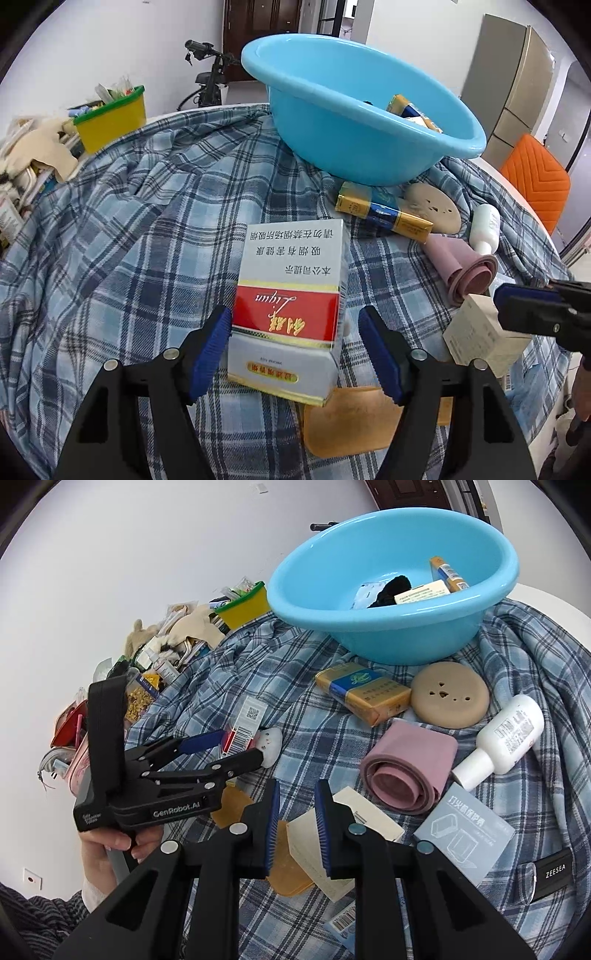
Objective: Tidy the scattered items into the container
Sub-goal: 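Lift the medicine box with the left gripper while the right gripper holds the soap box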
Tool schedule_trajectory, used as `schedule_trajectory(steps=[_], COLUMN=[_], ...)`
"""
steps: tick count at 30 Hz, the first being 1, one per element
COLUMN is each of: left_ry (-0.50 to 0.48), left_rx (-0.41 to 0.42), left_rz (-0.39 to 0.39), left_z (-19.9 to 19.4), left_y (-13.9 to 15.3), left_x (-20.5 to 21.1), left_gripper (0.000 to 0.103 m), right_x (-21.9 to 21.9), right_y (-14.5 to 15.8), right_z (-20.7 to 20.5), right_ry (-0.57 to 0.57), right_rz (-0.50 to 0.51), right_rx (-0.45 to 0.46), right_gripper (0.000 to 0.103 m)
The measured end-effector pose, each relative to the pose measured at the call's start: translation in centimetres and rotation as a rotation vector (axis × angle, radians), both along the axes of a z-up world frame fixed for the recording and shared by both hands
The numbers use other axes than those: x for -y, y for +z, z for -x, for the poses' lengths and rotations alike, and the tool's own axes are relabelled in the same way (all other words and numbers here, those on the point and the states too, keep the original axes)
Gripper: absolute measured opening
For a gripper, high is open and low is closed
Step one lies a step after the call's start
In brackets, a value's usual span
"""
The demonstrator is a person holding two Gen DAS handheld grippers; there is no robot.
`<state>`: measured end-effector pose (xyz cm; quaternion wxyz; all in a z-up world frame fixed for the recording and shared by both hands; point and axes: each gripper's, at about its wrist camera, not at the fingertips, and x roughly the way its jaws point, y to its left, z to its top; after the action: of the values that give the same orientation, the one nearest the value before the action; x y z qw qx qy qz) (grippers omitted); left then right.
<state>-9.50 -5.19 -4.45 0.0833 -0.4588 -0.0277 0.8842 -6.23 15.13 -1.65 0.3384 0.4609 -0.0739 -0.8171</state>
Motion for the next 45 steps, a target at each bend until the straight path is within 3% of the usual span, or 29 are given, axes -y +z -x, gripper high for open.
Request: schedule_trajectory(steps=[2,4,11,13,14,15,18,21,25,26,27,31,37,40,42,44,45], left_ry=[-0.001,0.002,-0.046,-0.071,-0.085,-0.094,-0.11,-0.131,-0.153,-0.154,-0.153,-0.16,-0.155,-0.156,-0.17,-0.192,-0.199], left_rx=[0.001,-0.016,-0.042,-0.051,-0.052,-0.052,-0.053,-0.057,-0.062,-0.062,-0.06,-0.046,-0.028,-0.033,-0.043,-0.054,-0.058], left_rz=[-0.028,-0.03,-0.029,-0.033,-0.038,-0.042,-0.063,-0.089,-0.107,-0.108,-0.112,-0.139,-0.133,-0.136,-0.134,-0.13,-0.131], left_z=[0.1,-0.2,-1.8,-2.3,-2.6,-2.9,-3.5,-4.0,-4.4,-4.4,-4.3,-4.1,-4.3,-4.7,-5.0,-5.3,-5.4], left_y=[-0.1,0.0,0.9,1.2,1.3,1.4,1.6,1.8,2.0,2.0,2.0,1.7,1.2,1.3,1.6,1.9,2.0], left_x=[0.3,0.5,-0.2,-0.6,-0.8,-0.9,-1.1,-1.3,-1.6,-1.6,-1.6,-1.7,-1.7,-1.4,-1.6,-2.1,-2.4], left_gripper=[0.073,0.062,0.061,0.061,0.061,0.061,0.061,0.061,0.061,0.059,0.056,0.056,0.056,0.056,0.056,0.056,0.056], right_x=[0.0,-0.1,1.1,1.6,1.9,2.1,3.2,4.2,4.4,4.3,4.3,4.5,4.2,3.8,3.7,3.3,3.2], right_y=[0.0,0.1,0.0,-0.4,-0.5,-0.7,-1.3,-1.8,-2.0,-2.0,-2.0,-2.1,-2.1,-2.3,-2.0,-1.4,-1.3], right_z=[-0.1,0.0,0.9,1.7,1.9,2.2,2.8,3.2,3.5,3.4,3.4,3.2,3.3,3.5,3.2,2.9,2.7], right_ry=[-0.001,-0.003,0.041,0.061,0.065,0.069,0.072,0.052,0.021,0.023,0.036,0.064,0.043,0.034,0.02,0.0,-0.001], right_rz=[-0.003,-0.004,0.051,0.11,0.139,0.175,0.215,0.189,0.208,0.219,0.231,0.252,0.241,0.254,0.253,0.264,0.264], right_rx=[0.001,-0.001,0.028,0.08,0.101,0.12,0.169,0.194,0.195,0.202,0.211,0.228,0.238,0.272,0.268,0.262,0.266], right_gripper=[0.018,0.018,0.02,0.036,0.051,0.056,0.056,0.056,0.056,0.049,0.036,0.02,0.018,0.025,0.047,0.063,0.065])
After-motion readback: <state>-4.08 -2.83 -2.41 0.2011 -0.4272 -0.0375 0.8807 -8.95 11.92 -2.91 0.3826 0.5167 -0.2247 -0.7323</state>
